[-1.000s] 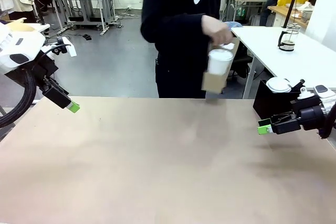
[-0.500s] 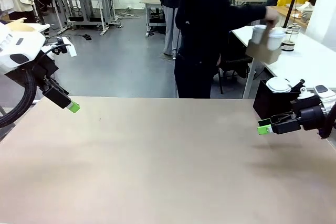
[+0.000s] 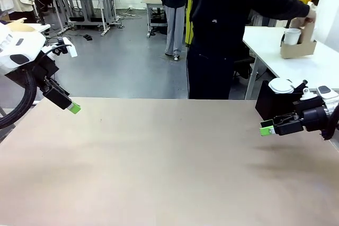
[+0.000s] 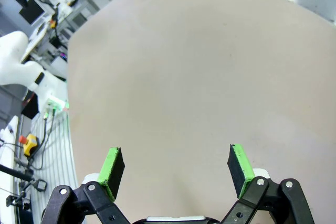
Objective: Pour a drink into a cup and package it in a carrier.
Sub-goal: Insert the held 600 ml Paper Cup into the Cup Carrier.
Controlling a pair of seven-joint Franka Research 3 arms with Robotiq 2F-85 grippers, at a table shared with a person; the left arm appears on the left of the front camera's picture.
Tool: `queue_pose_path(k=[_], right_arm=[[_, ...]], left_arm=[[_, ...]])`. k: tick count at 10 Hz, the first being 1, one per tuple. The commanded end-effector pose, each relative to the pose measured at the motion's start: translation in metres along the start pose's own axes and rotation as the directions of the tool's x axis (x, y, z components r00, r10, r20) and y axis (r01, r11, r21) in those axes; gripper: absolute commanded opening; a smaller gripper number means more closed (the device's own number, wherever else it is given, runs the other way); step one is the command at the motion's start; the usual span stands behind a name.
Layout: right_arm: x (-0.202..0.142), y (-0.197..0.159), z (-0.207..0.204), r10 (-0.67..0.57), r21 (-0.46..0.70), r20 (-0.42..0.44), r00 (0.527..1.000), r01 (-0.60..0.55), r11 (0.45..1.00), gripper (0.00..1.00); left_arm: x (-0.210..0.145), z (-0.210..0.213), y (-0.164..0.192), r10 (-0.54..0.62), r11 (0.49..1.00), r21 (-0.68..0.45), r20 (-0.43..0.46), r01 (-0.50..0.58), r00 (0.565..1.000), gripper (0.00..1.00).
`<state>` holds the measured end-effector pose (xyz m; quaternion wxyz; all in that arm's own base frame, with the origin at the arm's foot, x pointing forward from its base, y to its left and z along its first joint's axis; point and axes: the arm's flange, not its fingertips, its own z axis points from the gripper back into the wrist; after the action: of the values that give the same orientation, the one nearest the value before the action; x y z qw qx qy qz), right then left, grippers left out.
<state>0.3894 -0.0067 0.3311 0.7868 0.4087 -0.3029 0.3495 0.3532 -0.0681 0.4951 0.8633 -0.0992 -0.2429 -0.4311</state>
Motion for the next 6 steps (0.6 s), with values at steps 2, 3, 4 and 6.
queue_pose_path(k=[2,3,4,6], right_arm=[[0.0011,0.0002,-0.002,0.003,0.001,0.011,1.0,-0.003,1.0,1.0],[0.0011,0.0002,-0.002,0.003,0.001,0.011,1.0,-0.003,1.0,1.0],[0.0011,0.0002,-0.002,0.003,0.001,0.011,1.0,-0.003,1.0,1.0],[0.0011,0.0002,-0.002,0.003,0.001,0.011,1.0,-0.003,1.0,1.0]], left_arm=[[0.0003,0.0009,-0.0008,0.014,1.0,-0.005,0.005,-0.014,1.0,1.0],[0.0003,0.0009,-0.0008,0.014,1.0,-0.005,0.005,-0.014,1.0,1.0],[0.0003,0.0009,-0.0008,0.014,1.0,-0.005,0.005,-0.014,1.0,1.0],[0.0003,0.0009,-0.0008,0.014,1.0,-0.005,0.005,-0.014,1.0,1.0]])
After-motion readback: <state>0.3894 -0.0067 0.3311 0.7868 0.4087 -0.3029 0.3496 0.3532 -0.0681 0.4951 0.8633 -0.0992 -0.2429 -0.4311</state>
